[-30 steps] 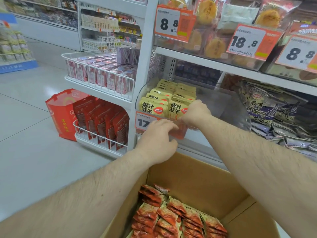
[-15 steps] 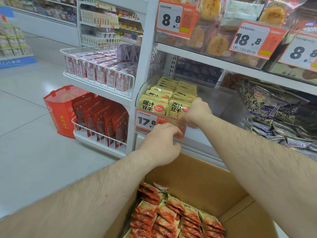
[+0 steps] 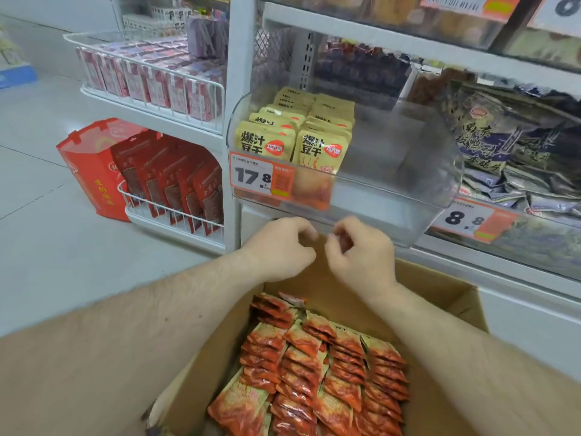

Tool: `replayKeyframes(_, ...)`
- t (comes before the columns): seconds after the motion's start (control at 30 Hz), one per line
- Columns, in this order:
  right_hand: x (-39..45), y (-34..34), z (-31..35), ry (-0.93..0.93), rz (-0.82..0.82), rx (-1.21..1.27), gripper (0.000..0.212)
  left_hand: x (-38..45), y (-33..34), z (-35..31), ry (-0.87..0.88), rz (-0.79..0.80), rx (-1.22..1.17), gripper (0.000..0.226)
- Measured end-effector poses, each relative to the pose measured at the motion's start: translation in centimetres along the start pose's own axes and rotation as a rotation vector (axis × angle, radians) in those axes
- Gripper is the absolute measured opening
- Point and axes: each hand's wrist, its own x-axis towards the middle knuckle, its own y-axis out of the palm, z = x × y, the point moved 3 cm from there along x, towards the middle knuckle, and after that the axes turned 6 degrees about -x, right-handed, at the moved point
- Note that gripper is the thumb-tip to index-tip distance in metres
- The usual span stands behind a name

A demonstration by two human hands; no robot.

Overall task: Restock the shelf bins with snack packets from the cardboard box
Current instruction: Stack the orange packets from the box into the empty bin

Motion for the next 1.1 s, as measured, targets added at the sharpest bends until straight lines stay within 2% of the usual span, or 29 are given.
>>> replayKeyframes(0.1,-6.2,5.7,-5.5,0.318,0.51,-0.06,0.014,0.1,1.3,0.7,-0.068,0.07,0.004,0.021)
replayKeyframes(0.2,-11.9,9.5,-10.0,0.569,0.894,-0.145,0.027,0.2,2.3,1.2,-0.127,0.138,-0.013,0.02)
replayKeyframes(0.3,-15.8,11.7,-11.8,0.645,1.103,-0.238,0.019,0.3,3.0,1.7,-0.192,0.183,-0.018,0.021)
replayKeyframes(0.43,-18.1,14.3,-12.4,0.637,1.212,-0.316,0.019,0.3,4.0,2.7,-0.286,0.235,-0.018,0.022)
replayKeyframes(0.53,-19.0,15.7,-12.8,0.656,1.181,-0.33,0.023,0.4,4.7,3.6,-0.348,0.256,-0.03,0.02)
replayKeyframes(0.63,-18.7,16.0,-13.2,0.749,1.101,-0.24,0.016,0.6,5.1,4.1,-0.407,0.255,-0.078,0.018)
replayKeyframes(0.7,-17.8,15.4,-12.8,0.844,0.994,-0.113,0.012,0.6,5.4,4.4,-0.455,0.261,-0.114,0.017)
replayKeyframes(0.77,-16.2,14.3,-11.8,0.861,0.821,-0.012,0.008,0.4,5.5,4.9,-0.561,0.269,-0.174,0.017)
replayKeyframes(0.87,-14.4,12.2,-8.9,0.737,0.538,0.15,0.007,-0.2,5.9,6.3,-0.808,0.311,-0.354,0.038)
replayKeyframes(0.97,-13.6,9.0,-4.2,0.5,0.265,0.318,0.009,-0.3,6.0,7.6,-1.001,0.271,-0.627,0.065)
replayKeyframes(1.0,-13.5,8.2,-2.7,0.411,0.189,0.363,0.01,-0.2,6.0,8.0,-1.039,0.259,-0.714,0.065)
replayKeyframes(1.1,-13.7,6.8,0.4,0.211,0.126,0.5,0.007,-0.1,6.1,7.8,-1.012,0.221,-0.848,0.03)
